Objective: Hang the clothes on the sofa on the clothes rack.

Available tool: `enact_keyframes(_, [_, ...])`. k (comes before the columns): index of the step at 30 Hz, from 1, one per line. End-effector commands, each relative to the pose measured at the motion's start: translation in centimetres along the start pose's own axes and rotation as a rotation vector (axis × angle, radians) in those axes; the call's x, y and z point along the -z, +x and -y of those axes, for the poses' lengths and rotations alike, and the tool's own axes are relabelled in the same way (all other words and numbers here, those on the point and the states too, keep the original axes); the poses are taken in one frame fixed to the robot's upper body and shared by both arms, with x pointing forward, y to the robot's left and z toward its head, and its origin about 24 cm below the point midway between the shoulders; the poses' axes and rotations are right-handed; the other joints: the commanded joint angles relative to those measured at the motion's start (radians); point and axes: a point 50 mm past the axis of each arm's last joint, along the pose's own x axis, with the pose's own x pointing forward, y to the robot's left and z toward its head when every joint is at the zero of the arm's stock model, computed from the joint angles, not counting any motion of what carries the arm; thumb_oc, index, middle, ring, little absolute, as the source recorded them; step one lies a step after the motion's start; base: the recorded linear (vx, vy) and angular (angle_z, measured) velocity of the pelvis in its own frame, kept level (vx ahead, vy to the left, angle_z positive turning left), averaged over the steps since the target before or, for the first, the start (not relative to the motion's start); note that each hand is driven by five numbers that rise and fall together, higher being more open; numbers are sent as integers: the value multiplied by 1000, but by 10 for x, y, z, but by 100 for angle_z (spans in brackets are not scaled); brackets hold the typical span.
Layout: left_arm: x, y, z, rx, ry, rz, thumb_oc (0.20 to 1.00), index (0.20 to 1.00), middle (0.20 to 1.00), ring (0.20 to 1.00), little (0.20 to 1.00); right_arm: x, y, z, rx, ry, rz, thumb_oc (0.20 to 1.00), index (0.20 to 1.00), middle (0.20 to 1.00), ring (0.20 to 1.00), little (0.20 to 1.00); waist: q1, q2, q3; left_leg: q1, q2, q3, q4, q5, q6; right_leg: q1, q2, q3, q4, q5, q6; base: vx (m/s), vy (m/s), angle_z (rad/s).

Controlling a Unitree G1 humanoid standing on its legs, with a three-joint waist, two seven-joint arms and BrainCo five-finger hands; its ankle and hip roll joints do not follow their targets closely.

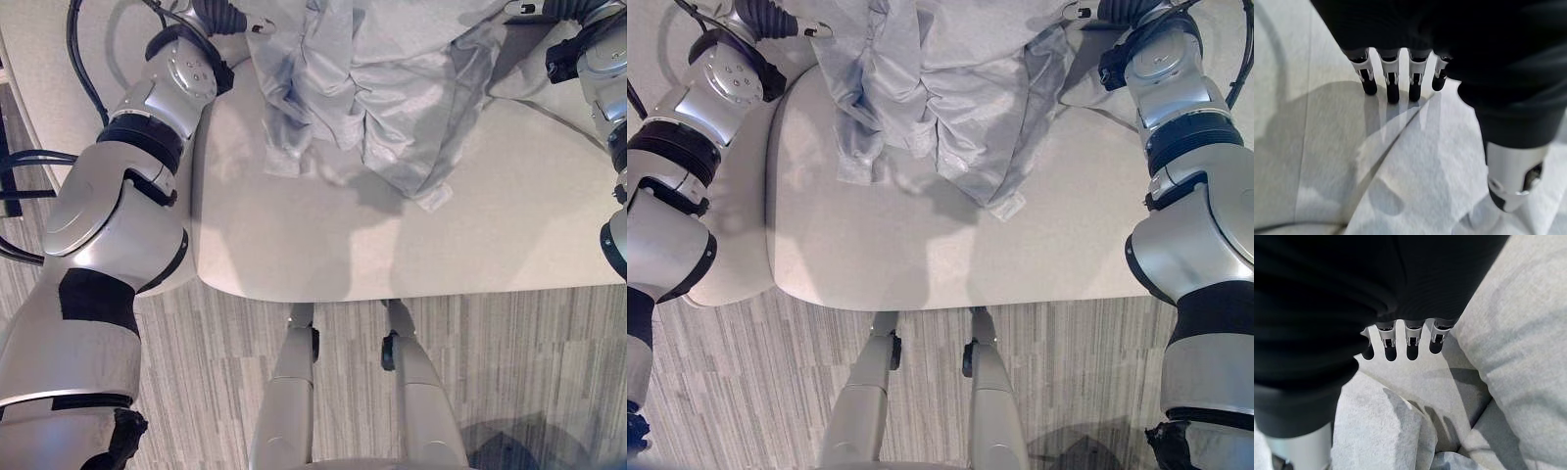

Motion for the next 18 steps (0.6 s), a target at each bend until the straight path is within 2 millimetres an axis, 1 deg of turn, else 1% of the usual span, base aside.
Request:
enact_keyframes(1, [-13,12,-51,-158,18,14,1000,1000,1000,1000,1000,-11,3,16,65,32,28,1000,1000,1000,1000,1000,14,-30,31,108,-56,25,-55,-44,-28,75,-8,88,-73,29,104,17,50,-3])
enact_keyframes(6, [-11,11,-51,-163,14,4,1000,1000,1000,1000,1000,-10,3,13,59,36,26,1000,1000,1000,1000,1000,13,-32,32,115,-57,27,-55,-45,-26,81,-8,92,-73,28,104,10,22,-7])
enact_keyframes(7, [-5,11,-56,-177,23,-16,1000,1000,1000,1000,1000,-7,2,9,44,35,21,1000,1000,1000,1000,1000,9,-32,33,127,-56,32,-55,-54,-23,88,-8,95,-73,25,102,11,43,-7])
enact_keyframes(9, [-4,11,-60,-185,22,-21,1000,1000,1000,1000,1000,-7,2,7,39,29,16,1000,1000,1000,1000,1000,8,-32,32,120,-57,33,-55,-50,-24,78,-8,92,-73,30,102,1,21,-4])
enact_keyframes(14, [-6,12,-65,-197,5,-31,1000,1000,1000,1000,1000,-11,3,4,49,15,16,1000,1000,1000,1000,1000,6,-28,42,106,-57,37,-55,-48,-27,58,-9,84,-73,37,104,-2,1,-3])
enact_keyframes(18, [-12,13,-66,-209,-12,-18,1000,1000,1000,1000,1000,-14,4,4,66,-15,16,1000,1000,1000,1000,1000,-2,-26,47,90,-56,35,-55,-44,-29,44,-7,83,-73,39,103,0,0,0])
